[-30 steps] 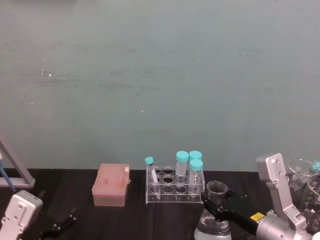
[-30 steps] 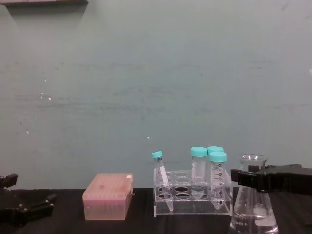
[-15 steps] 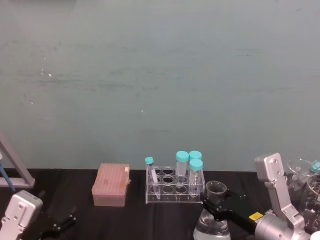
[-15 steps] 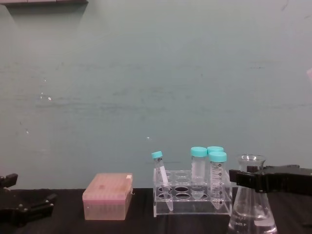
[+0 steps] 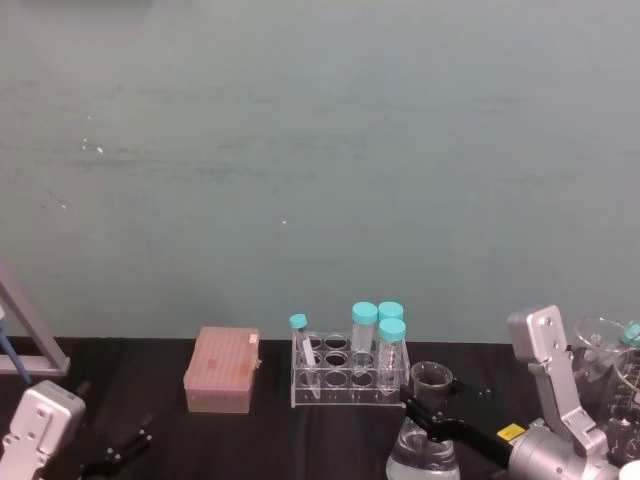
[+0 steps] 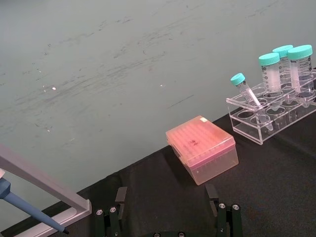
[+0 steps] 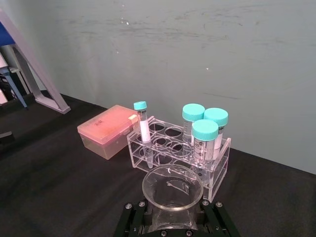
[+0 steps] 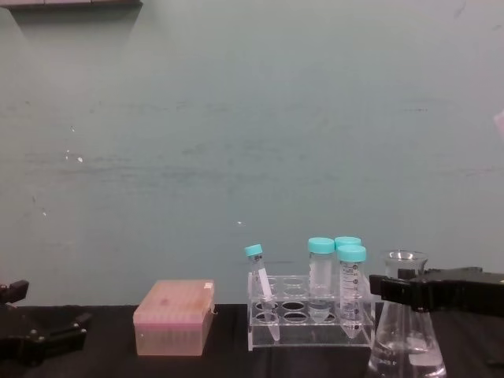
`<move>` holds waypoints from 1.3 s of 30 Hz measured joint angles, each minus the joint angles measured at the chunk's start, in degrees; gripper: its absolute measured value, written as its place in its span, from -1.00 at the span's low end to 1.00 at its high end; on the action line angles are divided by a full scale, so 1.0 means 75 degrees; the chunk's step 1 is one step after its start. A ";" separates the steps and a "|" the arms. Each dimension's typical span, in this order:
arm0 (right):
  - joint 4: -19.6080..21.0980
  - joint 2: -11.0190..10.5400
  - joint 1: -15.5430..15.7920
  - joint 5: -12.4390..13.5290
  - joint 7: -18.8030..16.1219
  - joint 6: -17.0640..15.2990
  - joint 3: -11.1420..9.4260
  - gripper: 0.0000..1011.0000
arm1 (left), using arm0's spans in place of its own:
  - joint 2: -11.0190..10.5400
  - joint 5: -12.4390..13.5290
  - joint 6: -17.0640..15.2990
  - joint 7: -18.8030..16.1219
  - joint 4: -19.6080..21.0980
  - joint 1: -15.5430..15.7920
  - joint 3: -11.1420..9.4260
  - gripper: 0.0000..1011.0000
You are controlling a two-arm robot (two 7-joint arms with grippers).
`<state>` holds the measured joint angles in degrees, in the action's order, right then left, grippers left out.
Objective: Pick up the beaker with the right gripper, shake it three times, and then put it down.
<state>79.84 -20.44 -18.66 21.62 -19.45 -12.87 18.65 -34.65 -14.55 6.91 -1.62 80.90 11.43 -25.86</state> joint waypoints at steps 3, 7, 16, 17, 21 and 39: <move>-0.0004 0.0000 0.0000 0.0028 -0.0019 -0.0015 -0.0003 -0.11 | 0.0000 0.0000 0.0000 0.0000 0.0000 0.0000 0.0000 0.98; -0.0005 -0.0002 0.0001 0.0030 -0.0023 -0.0016 -0.0003 -0.11 | 0.0000 0.0000 0.0000 0.0000 0.0000 0.0000 0.0000 0.98; -0.0006 -0.0003 0.0001 0.0030 -0.0023 -0.0019 -0.0004 -0.11 | 0.0000 0.0000 0.0000 0.0000 0.0000 0.0001 0.0000 0.98; -0.0006 -0.0003 0.0001 0.0030 -0.0023 -0.0019 -0.0004 -0.11 | 0.0000 0.0000 0.0000 0.0000 0.0000 0.0000 0.0000 0.98; -0.0006 -0.0003 0.0001 0.0029 -0.0023 -0.0019 -0.0003 -0.11 | 0.0000 0.0000 0.0000 0.0000 0.0000 0.0001 0.0000 0.98; -0.0007 -0.0003 0.0002 0.0021 -0.0021 -0.0022 -0.0003 0.86 | 0.0000 0.0000 0.0000 0.0000 0.0000 0.0000 0.0000 0.98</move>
<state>79.79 -20.46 -18.65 21.78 -19.60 -13.04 18.63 -34.65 -14.55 6.91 -1.62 80.90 11.43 -25.86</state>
